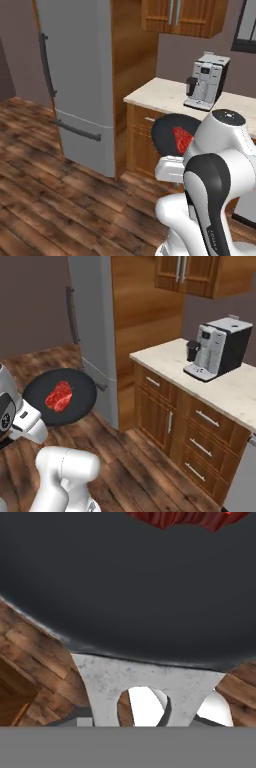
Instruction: Pick up the pan with the steak in it and place it on the dining table. Then place the steak on the plate.
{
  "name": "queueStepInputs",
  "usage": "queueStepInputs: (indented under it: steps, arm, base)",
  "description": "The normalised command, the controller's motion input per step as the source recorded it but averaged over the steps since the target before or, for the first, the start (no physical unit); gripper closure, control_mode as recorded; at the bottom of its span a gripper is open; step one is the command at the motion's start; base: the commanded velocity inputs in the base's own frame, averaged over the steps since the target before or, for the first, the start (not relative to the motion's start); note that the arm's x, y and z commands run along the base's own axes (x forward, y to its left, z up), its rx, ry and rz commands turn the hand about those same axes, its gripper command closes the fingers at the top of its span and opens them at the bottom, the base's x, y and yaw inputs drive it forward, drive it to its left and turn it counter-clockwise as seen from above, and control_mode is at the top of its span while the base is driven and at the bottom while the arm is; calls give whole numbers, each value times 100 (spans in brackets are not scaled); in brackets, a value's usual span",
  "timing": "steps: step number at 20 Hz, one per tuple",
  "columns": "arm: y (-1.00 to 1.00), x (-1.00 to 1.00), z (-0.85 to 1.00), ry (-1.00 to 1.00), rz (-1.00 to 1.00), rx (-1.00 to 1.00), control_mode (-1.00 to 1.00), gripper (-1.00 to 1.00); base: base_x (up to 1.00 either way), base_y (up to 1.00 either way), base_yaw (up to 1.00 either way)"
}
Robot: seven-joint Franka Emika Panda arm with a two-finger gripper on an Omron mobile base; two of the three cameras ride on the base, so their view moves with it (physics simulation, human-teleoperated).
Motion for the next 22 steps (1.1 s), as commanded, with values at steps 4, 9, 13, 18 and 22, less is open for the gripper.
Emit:
queueStepInputs:
  steps: [4,9,13,18,22]
  arm:
    - [0,0,0,0,0,0,100,100]
    - [0,0,0,0,0,0,100,100]
    - [0,0,0,0,0,0,100,100]
    - [0,0,0,0,0,0,100,100]
    - [0,0,0,0,0,0,100,100]
  base:
    - [-5,0,48]
    - [-5,0,48]
    - [-5,0,48]
    - [-5,0,48]
    - [-5,0,47]
